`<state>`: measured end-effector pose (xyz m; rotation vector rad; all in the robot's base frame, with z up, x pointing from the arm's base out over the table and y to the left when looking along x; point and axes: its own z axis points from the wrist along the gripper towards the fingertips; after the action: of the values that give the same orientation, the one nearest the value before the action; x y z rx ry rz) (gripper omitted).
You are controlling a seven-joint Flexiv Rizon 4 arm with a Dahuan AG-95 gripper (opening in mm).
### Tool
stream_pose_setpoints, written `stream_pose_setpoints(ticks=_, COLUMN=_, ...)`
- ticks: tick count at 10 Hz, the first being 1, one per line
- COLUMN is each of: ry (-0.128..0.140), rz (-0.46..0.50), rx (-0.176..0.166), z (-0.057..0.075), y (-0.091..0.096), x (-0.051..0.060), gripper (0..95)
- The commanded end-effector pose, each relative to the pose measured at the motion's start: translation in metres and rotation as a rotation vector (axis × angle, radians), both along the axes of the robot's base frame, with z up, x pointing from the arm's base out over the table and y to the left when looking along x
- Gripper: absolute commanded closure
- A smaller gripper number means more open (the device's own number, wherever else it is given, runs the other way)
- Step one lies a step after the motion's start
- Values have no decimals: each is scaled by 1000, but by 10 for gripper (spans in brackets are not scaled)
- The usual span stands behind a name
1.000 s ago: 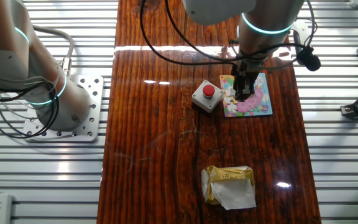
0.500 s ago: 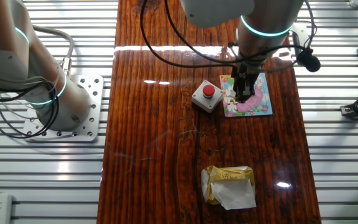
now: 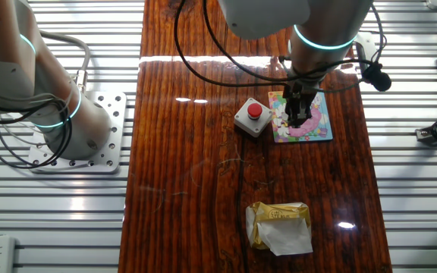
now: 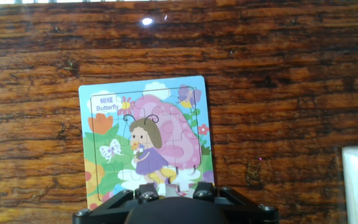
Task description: Assemble one piece of a puzzle
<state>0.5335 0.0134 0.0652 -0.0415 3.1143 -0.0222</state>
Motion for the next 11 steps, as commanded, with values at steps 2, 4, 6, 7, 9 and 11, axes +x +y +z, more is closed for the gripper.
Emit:
stream_pose_setpoints(ticks=2, ry=-4, rz=7, rx=0, z=-3, y=-1, x=1, gripper=950)
stream_pose_setpoints(ticks=4, ry=-4, rz=12, rx=1, z=-6, y=-1, x=1, gripper=950)
stream_pose_setpoints(ticks=6, ry=-5, rz=20, rx=3, z=-9, y=-2, x=2, gripper=950)
stream_pose_setpoints(ticks=7, ry=-5, rz=26, rx=5, z=-11, y=-2, x=3, gripper=950)
stream_pose_setpoints(ticks=9, ry=-4, rz=32, rx=6, z=-13, y=-2, x=3, gripper=950)
stream_pose_setpoints(ticks=11, ry=-5, rz=42, rx=6, z=-17, y=-3, x=4, gripper=950)
